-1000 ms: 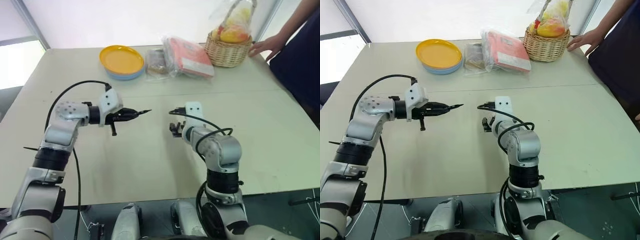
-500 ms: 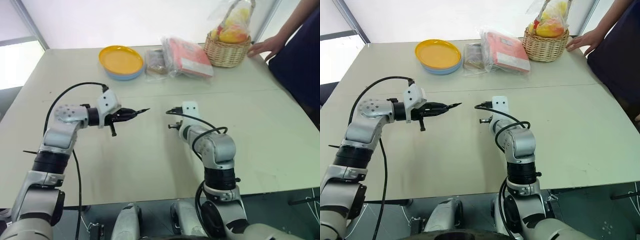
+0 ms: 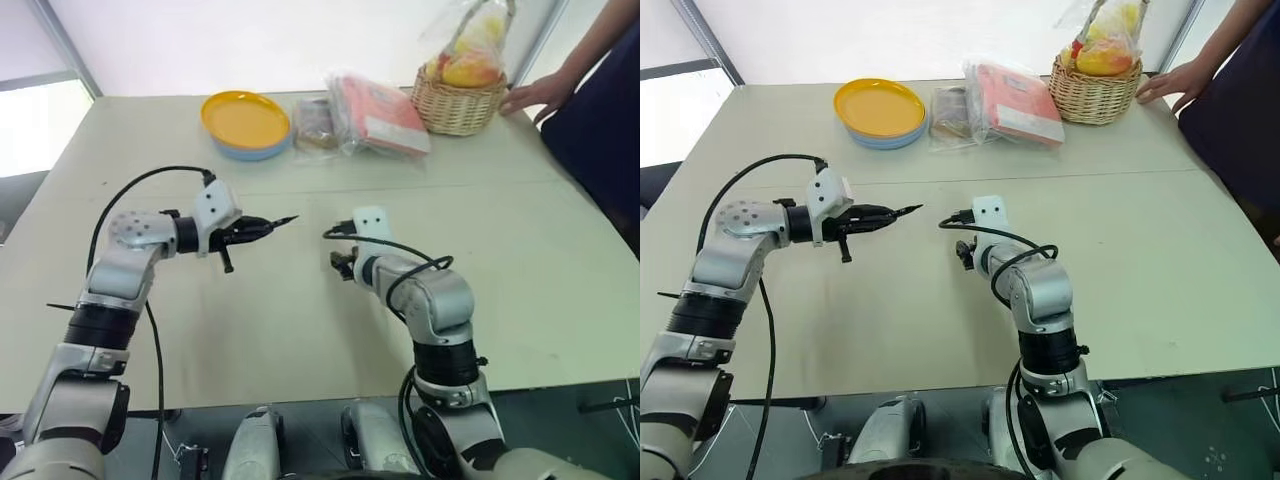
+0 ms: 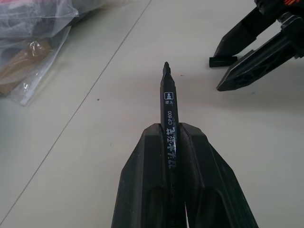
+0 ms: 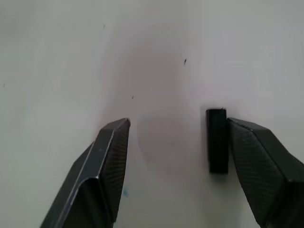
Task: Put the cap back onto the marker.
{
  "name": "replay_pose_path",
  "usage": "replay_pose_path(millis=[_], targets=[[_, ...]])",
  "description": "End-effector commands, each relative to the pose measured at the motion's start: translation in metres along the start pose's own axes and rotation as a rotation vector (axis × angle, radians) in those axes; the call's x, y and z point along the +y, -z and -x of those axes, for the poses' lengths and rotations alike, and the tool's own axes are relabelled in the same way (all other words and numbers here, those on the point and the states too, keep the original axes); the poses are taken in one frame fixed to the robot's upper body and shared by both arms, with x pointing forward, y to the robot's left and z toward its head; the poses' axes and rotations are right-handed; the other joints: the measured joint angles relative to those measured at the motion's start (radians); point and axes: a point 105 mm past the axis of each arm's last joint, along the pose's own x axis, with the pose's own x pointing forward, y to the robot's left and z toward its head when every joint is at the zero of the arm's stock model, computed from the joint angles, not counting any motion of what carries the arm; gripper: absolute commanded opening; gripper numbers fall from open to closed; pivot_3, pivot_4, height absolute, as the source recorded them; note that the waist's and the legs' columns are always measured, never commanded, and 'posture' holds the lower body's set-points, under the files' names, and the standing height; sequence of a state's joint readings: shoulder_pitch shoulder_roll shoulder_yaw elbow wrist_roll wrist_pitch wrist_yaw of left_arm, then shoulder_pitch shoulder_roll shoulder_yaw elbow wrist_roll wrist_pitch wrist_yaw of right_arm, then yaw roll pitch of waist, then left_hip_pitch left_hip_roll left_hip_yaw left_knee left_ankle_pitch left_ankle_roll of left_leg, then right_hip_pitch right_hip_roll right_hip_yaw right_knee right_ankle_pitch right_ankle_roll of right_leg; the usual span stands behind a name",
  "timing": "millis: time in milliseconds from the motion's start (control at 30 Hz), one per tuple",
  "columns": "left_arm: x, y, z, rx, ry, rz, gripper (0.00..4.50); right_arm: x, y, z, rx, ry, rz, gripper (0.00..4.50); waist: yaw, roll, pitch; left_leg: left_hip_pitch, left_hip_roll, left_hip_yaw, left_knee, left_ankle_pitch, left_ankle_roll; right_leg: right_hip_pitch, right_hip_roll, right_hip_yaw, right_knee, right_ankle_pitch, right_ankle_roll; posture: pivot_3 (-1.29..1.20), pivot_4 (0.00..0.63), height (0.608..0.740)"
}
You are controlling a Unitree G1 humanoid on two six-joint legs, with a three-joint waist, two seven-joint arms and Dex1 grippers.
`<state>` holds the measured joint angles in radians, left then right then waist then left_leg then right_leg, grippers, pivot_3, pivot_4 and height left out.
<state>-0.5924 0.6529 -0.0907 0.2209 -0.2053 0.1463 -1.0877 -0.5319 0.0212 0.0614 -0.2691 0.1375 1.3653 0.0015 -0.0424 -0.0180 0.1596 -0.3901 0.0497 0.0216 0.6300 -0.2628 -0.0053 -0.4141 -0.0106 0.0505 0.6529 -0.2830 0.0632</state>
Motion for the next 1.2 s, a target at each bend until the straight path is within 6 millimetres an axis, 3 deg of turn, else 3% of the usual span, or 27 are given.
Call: replay_pose_path(millis=[33,267,500,800,1200], targets=[[0.004,-0.014,0.005,-0.041,-0.025,-0.046,0.0,-0.001,0.016,0.007,0.055,-0.045,0.024,2.92,0.0,0.0,0.0,0.0,0.0,0.0,0.0,0.0,0.0,0.0,0.0,0.0,0.0,0.0,0.0,0.0,0.15,0.74],[0.003,-0.014,0.005,-0.046,-0.027,-0.047,0.0,-0.012,0.025,0.01,0.073,-0.043,0.045,2.92,0.0,-0.001,-0.001,0.0,0.0,0.0,0.0,0.0,0.0,0.001,0.0,0.0,0.0,0.0,0.0,0.0,0.15,0.74],[0.002,-0.015,0.005,-0.044,-0.029,-0.046,0.0,-0.006,0.022,0.001,0.052,-0.05,0.079,2.92,-0.002,-0.003,-0.002,0.001,0.0,0.0,0.001,0.0,0.0,0.002,0.0,-0.001,0.0,0.0,0.0,0.0,0.15,0.74],[-0.001,-0.015,0.007,-0.045,-0.032,-0.039,0.0,-0.014,0.023,-0.01,0.04,-0.024,0.114,2.92,-0.004,-0.004,-0.003,0.01,0.0,0.0,0.0,0.0,0.0,0.008,0.001,0.0,0.0,0.0,0.0,0.0,0.15,0.74],[-0.02,0.008,0.022,0.11,0.1,0.05,0.0,-0.027,0.023,-0.012,0.04,-0.009,0.119,2.92,-0.002,-0.005,-0.003,0.013,0.0,0.001,0.0,0.0,0.0,0.011,0.0,0.002,0.0,-0.001,-0.002,0.0,0.15,0.74]])
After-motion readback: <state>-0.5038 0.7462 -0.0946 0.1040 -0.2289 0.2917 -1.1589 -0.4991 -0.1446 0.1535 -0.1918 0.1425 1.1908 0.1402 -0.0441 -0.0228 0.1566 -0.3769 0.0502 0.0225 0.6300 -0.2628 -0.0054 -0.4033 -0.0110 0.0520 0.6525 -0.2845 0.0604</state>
